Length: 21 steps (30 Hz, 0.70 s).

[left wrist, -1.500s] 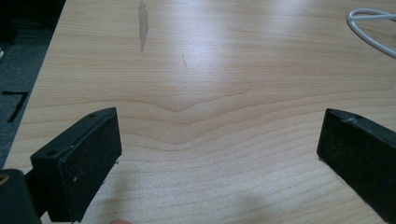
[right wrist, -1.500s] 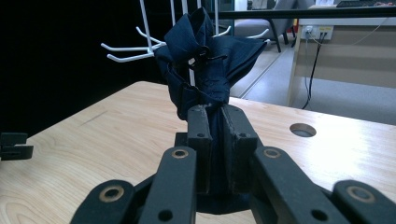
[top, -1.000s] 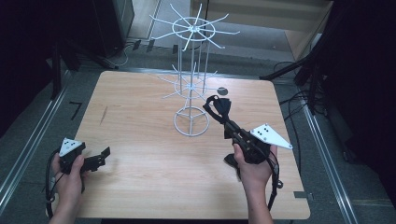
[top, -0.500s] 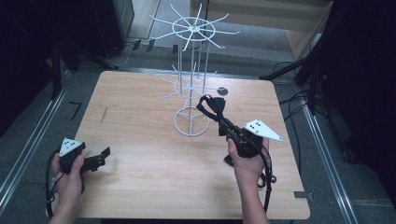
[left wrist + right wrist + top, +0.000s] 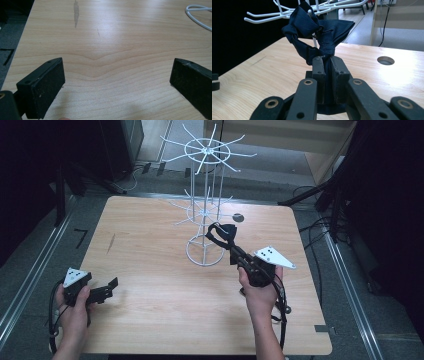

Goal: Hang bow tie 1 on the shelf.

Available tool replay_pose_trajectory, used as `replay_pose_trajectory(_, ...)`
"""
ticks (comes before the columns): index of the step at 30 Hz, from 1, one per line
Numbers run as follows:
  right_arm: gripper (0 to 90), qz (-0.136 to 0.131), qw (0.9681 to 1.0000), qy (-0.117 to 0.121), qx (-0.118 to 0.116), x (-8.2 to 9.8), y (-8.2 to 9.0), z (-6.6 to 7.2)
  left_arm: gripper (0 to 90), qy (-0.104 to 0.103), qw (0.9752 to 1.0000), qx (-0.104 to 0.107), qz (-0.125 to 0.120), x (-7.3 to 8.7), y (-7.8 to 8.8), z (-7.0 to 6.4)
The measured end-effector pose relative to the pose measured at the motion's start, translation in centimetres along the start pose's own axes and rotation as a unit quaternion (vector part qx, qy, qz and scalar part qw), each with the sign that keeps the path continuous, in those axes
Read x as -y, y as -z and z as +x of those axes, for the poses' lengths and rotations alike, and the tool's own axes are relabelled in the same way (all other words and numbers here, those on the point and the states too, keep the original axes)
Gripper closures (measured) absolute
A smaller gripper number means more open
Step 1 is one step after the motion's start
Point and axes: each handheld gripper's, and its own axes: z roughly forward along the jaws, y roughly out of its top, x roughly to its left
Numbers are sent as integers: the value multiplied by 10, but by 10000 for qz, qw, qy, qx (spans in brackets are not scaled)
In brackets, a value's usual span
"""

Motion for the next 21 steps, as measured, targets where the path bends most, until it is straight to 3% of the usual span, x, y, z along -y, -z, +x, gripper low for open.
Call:
replay_pose_trajectory(13,836,193,9996,177,130,4,-21,9,1,25,10000,8,11,0,0,0)
replay_pose_trajectory(21,826,334,9990,282,43,11,-33,18,1,15,10000,11,5,0,0,0)
